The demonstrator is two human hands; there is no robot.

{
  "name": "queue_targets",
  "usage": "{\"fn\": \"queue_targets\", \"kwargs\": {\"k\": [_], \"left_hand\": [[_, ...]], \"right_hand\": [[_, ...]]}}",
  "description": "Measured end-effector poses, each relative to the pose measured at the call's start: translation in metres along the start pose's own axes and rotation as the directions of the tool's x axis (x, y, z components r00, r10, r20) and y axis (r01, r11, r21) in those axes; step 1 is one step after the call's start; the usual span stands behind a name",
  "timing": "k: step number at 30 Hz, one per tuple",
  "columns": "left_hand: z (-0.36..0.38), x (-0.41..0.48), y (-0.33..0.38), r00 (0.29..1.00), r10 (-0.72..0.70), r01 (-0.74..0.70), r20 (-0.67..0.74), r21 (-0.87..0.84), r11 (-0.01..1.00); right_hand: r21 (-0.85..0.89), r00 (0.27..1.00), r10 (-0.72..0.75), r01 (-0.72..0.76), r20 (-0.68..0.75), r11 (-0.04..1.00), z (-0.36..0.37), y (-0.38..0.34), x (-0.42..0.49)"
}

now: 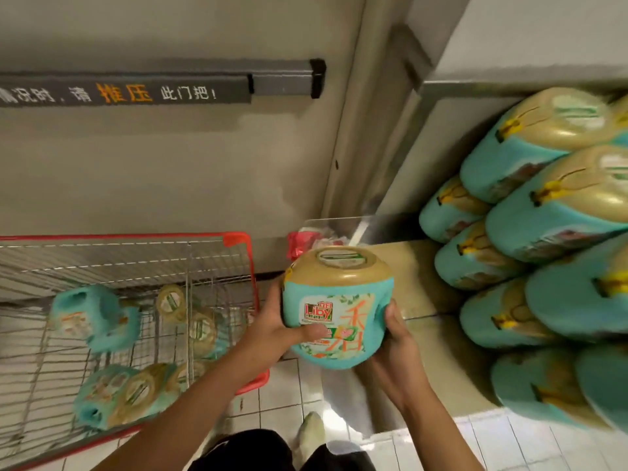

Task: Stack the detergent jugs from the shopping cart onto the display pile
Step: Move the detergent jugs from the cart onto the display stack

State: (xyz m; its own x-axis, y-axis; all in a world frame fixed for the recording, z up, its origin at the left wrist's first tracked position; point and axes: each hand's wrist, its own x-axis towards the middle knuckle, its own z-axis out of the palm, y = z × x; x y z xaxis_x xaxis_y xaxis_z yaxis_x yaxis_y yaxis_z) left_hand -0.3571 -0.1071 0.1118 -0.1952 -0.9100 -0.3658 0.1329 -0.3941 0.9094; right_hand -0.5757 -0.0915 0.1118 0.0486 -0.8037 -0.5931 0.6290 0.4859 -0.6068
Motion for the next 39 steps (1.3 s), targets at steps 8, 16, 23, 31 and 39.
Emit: {"fn": "queue_targets", "kwargs": {"k": [8,16,23,31,39], "left_hand": [[0.056,0.010,-0.038,0.980,0.085,-0.129,0.178,0.248,0.960],[0.073,0.020,-0.052,0.990,0.074,-0.123,0.123,0.460,0.879],[0.074,0.057,-0.036,0.981,0.105,-0.169,0.166,0.437,0.883],[0.076,0.123,-0.003,0.969,0.184,-0.240,0.165,0.446,0.862],[0.089,0.165,0.034,0.977,0.160,-0.207,0.140,0.461,0.863]], "right_hand": [[-0.138,0.969,-0.221,0.205,-0.113,0.969,-0.068,-0.028,-0.019],[-0.172,0.948,-0.298,0.277,-0.113,0.945,-0.083,-0.004,-0.023],[-0.248,0.939,-0.341,0.320,-0.046,0.914,-0.068,-0.013,-0.007],[-0.236,0.924,-0.381,0.370,-0.004,0.899,-0.036,-0.059,0.044],[-0.221,0.935,-0.352,0.351,0.036,0.910,-0.021,-0.097,0.089]]}}
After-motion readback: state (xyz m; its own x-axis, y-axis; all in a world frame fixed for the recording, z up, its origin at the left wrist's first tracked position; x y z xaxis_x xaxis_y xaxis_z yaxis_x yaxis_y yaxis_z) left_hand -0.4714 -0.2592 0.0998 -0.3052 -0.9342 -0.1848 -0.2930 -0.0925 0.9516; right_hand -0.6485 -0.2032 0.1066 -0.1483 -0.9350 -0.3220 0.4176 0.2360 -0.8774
